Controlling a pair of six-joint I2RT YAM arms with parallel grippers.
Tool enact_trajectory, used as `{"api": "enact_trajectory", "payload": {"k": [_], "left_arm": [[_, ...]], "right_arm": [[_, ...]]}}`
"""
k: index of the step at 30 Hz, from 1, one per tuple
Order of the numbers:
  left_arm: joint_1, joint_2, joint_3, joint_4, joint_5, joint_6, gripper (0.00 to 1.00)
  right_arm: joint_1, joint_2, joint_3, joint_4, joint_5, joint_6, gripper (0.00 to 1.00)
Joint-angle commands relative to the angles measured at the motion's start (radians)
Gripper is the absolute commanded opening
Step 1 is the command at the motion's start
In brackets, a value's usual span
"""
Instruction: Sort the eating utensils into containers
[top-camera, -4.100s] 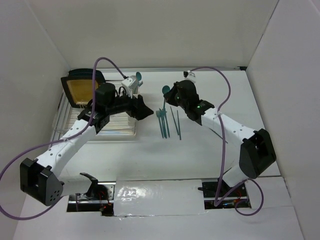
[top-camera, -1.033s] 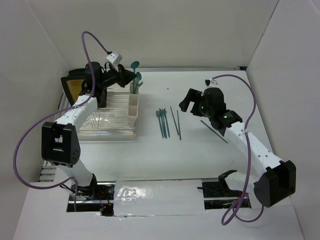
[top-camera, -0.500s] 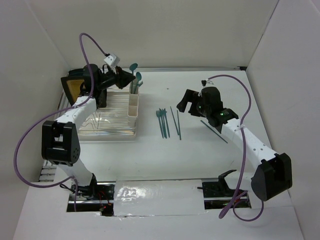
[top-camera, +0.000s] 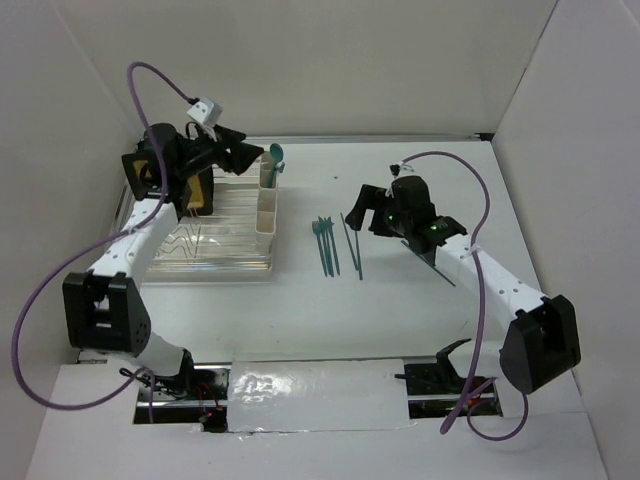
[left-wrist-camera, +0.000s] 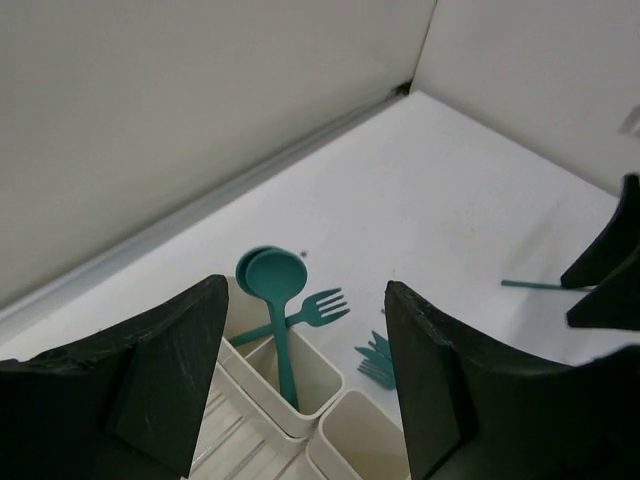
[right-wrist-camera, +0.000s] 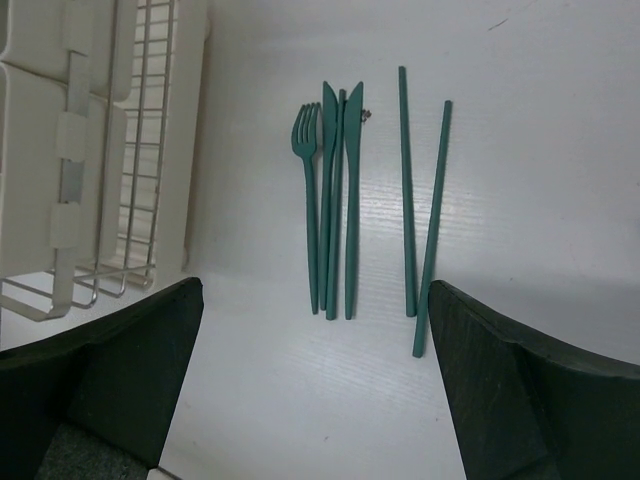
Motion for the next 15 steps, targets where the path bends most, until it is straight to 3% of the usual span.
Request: {"api": "enact_trajectory", "payload": {"k": [1,5,9,15], "left_arm": [[0.016,-0.169,0.006,0.015,-0.014,-0.016,0.76],[0.012,-0.287,0.032,-0.191,0.021,-0.098,0.78],[-0.011,-0.350,0.001,-0.299,0.074,-0.112,0.77],[-0.088,-0.457,-0.120,-0.402,0.126,0.059,0.80]], "right_arm": [[0.017,0.043,0.024,0.034,0.025,-0.037,1.00],[0.027,0.115,-0.005,0.059,0.057,-0.049,0.98],[0.031,0.172,-0.005,0.068,0.106,-0.058,0.94],[-0.002,0.193,-0.005,-0.016,0.262,-0.086,0.84]]}}
